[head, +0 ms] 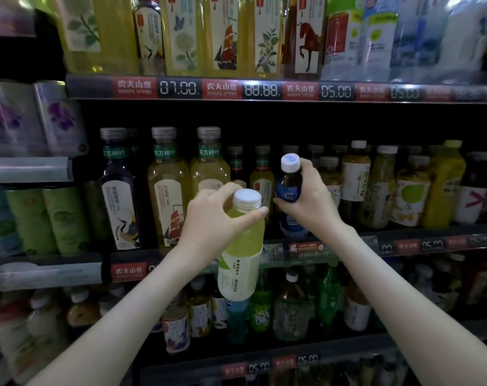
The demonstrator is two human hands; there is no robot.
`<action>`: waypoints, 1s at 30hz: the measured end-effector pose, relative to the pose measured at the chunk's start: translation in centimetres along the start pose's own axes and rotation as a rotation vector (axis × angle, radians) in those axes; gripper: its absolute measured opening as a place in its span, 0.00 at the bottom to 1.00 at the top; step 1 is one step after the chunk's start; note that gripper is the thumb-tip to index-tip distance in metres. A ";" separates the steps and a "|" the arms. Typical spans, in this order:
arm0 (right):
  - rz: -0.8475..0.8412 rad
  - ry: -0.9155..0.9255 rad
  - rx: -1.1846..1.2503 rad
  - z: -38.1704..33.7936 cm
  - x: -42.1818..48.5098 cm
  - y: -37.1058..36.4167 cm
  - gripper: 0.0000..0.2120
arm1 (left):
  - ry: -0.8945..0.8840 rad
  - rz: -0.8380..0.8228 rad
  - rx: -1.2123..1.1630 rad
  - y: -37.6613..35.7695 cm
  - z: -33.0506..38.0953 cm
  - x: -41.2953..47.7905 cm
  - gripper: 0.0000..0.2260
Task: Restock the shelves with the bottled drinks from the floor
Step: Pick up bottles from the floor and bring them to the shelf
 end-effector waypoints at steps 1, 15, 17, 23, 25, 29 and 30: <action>0.002 0.018 0.018 -0.5 -0.7 0.2 0.34 | 0.019 -0.047 -0.056 -0.2 0.0 -0.4 0.17; -0.190 -0.025 0.332 -4.7 -12.2 3.4 0.33 | 0.314 -0.345 -0.184 -6.1 -4.3 -11.8 0.14; -0.284 -0.160 0.398 -3.0 -15.9 1.9 0.31 | 0.386 -0.343 -0.146 -7.6 -5.6 -14.3 0.13; -0.585 -0.532 0.462 3.0 -30.8 -4.2 0.27 | 0.668 -0.326 0.006 -14.3 -11.7 -25.1 0.16; -0.694 -0.658 0.493 4.5 -37.3 -6.7 0.26 | 0.764 -0.378 0.087 -17.4 -14.6 -29.7 0.17; -0.865 -0.773 0.478 6.6 -52.3 -12.1 0.22 | 0.926 -0.527 0.163 -24.5 -22.1 -40.2 0.21; -0.912 -0.811 0.471 7.1 -56.4 -13.7 0.21 | 0.979 -0.571 0.187 -26.5 -24.4 -42.8 0.23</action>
Point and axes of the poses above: each hand's wrist, its own x-axis towards the middle knuckle, its own y-axis out of the back of the hand, z = x × y, the point moved 5 cm from there along x, towards the middle knuckle, and after that the axes turned 10 degrees about y, right-handed, at the moved point
